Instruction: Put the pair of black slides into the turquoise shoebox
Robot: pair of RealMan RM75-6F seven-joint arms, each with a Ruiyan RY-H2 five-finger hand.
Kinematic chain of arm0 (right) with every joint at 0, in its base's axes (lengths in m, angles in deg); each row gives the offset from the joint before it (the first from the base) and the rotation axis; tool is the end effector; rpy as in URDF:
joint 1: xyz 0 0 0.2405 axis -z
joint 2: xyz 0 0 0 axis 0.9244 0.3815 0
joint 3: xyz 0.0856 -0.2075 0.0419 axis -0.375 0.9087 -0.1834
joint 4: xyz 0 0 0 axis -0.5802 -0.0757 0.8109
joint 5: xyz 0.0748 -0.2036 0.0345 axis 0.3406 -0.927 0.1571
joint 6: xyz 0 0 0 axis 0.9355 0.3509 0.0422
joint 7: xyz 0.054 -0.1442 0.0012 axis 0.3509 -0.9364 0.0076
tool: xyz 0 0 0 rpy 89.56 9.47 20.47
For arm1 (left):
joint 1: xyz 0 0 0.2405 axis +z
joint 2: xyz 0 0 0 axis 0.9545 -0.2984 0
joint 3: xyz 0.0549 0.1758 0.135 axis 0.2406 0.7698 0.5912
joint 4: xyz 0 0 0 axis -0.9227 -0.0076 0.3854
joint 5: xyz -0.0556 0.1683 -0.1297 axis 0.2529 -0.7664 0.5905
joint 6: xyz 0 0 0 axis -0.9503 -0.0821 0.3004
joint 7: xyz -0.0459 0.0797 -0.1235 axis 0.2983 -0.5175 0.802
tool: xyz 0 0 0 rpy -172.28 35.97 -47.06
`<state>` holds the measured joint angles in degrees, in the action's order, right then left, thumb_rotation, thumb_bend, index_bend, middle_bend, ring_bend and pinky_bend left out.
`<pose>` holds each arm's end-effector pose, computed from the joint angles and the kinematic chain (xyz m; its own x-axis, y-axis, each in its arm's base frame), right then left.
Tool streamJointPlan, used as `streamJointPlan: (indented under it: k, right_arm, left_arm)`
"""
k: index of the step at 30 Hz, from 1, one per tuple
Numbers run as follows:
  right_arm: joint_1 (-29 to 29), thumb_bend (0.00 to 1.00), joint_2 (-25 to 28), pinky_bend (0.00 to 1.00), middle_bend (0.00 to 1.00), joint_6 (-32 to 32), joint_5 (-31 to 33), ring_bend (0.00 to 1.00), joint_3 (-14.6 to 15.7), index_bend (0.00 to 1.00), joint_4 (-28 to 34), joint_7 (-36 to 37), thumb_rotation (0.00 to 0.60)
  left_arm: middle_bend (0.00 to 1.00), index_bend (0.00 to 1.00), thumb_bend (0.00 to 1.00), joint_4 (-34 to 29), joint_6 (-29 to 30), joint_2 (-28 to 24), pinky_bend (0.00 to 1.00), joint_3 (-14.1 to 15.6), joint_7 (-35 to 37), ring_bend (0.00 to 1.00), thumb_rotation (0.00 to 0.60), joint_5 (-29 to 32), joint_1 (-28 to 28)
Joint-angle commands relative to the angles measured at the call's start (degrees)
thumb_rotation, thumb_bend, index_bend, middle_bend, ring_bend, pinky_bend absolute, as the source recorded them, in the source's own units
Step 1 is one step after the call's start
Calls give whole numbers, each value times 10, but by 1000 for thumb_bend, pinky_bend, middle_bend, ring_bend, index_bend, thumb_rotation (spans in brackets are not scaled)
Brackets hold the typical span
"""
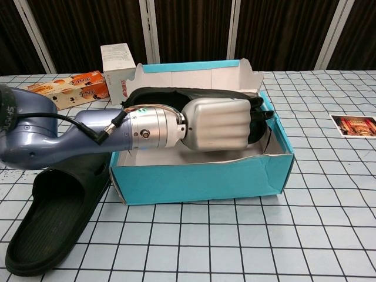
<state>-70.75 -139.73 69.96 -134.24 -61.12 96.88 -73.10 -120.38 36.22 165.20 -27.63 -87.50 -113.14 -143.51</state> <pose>-0.3201 -0.1885 0.1562 0.3125 -0.0608 0.9480 -0.9307 0.1803 0.3183 0.0051 0.3443 -0.1335 0.4756 -0.8719 0.1166 -0.5091 -0.3809 -0.7719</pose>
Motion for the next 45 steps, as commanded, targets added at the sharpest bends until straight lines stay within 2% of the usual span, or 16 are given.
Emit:
streamJointPlan:
  k: [1,15,22,28,37,40,45]
  right_arm:
    - [0,234,1,271,134,-1,0,226,1,202,1,1,600]
    - [0,233,3,271,133,-3,0,226,2,203,0,9,600]
    - [2,234,5,271,133,-2,2,226,1,204,-1,15,600]
    - [1,233,6,271,133,-3,-1,226,2,204,0,15,600]
    - [1,234,5,271,134,-1,-2,226,2,205,2,11,600]
    - [1,233,5,271,133,0,-3,226,3,211,3,9,600]
    - [2,234,5,271,134,1,0,226,2,214,5,9,600]
  left_arm:
    - [420,486,446,7,3,7,207,-4,4,78,600,5,1]
    - [403,474,437,55,-15,47,207,-19,-20,79,600,33,1]
    - [403,439,434,74,-42,80,207,-49,-118,79,600,75,14]
    - [428,468,434,62,-60,91,207,-68,-184,83,600,105,21]
    - [452,480,428,1,-92,65,207,-73,-210,96,600,128,19]
    - [431,414,385,-18,-88,53,207,-72,-205,96,600,124,15]
    - [363,330,382,-33,-89,42,207,-67,-202,96,600,122,11]
